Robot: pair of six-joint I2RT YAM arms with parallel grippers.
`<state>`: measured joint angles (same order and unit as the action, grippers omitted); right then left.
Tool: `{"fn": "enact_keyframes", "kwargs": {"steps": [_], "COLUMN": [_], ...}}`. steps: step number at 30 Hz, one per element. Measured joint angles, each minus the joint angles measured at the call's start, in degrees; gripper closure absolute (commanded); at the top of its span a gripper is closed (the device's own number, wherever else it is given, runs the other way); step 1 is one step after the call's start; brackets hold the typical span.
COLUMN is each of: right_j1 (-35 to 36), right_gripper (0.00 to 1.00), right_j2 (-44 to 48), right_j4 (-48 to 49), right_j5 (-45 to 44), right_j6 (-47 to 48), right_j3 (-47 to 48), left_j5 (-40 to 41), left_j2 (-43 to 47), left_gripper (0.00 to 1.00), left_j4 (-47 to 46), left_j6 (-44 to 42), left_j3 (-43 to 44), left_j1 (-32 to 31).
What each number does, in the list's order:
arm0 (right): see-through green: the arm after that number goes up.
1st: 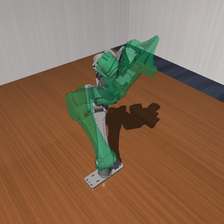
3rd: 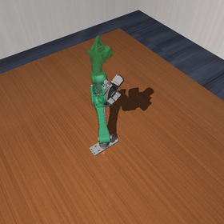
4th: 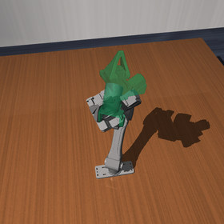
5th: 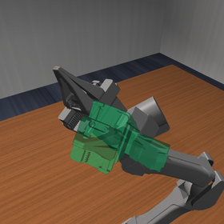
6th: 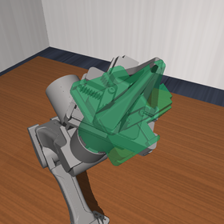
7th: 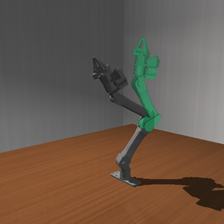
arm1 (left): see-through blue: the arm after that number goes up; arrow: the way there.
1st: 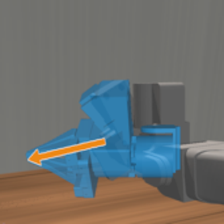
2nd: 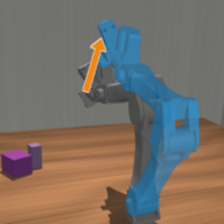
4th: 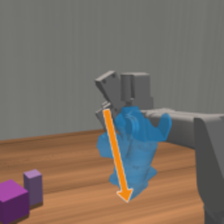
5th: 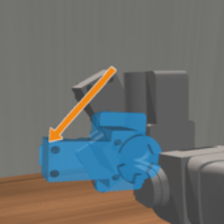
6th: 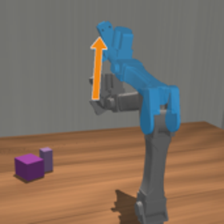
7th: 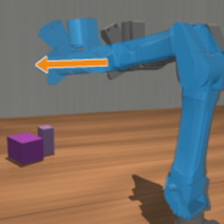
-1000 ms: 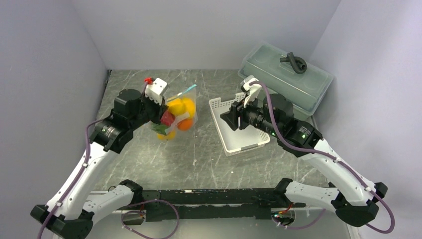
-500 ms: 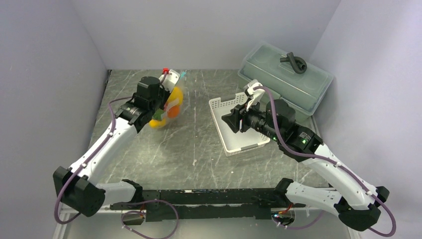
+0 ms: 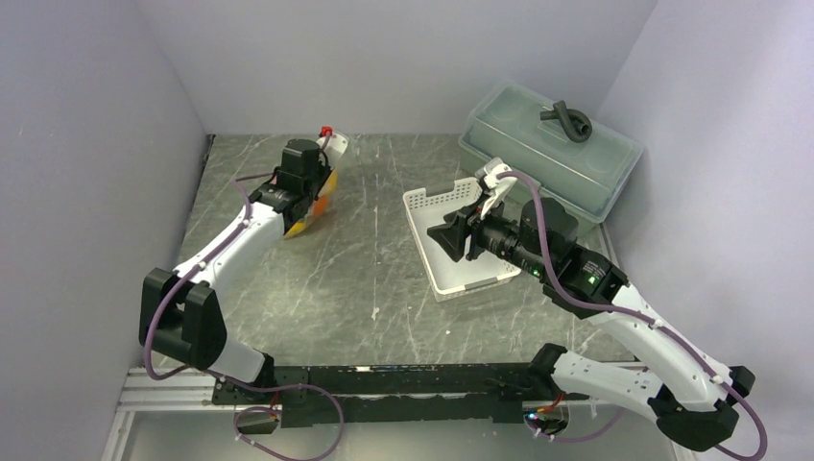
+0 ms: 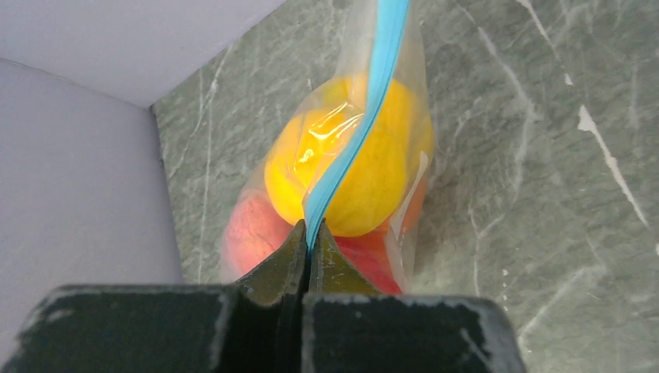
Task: Place the food in the zip-top bag and seal the zipper
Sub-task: Place the zipper food storage bag at the center of the board.
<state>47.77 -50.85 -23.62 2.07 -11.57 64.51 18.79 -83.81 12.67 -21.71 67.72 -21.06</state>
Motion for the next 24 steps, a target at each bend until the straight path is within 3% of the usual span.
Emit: {"fn": "enact_keyframes", "kwargs": {"steps": [6, 24], "right_j1": [0.0, 0.0], "right_gripper": [0.47, 0.46], "right_j2": [0.07, 0.04], "right_j4": [0.17, 0.17], "right_j5": [0.2, 0.83], "right_j6": [-0.02, -0.04], "right_j3": [-0.48, -0.63], "left_j5": [-1.16, -3.98], "left_j2": [-0.07, 3.06], "left_gripper": [1.0, 1.0], "left_j4": [-0.74, 5.55], "left_j6": [6.75, 27.45], "left_j3": [-1.97, -11.72], "left_j1": [-1.92, -15.69]}}
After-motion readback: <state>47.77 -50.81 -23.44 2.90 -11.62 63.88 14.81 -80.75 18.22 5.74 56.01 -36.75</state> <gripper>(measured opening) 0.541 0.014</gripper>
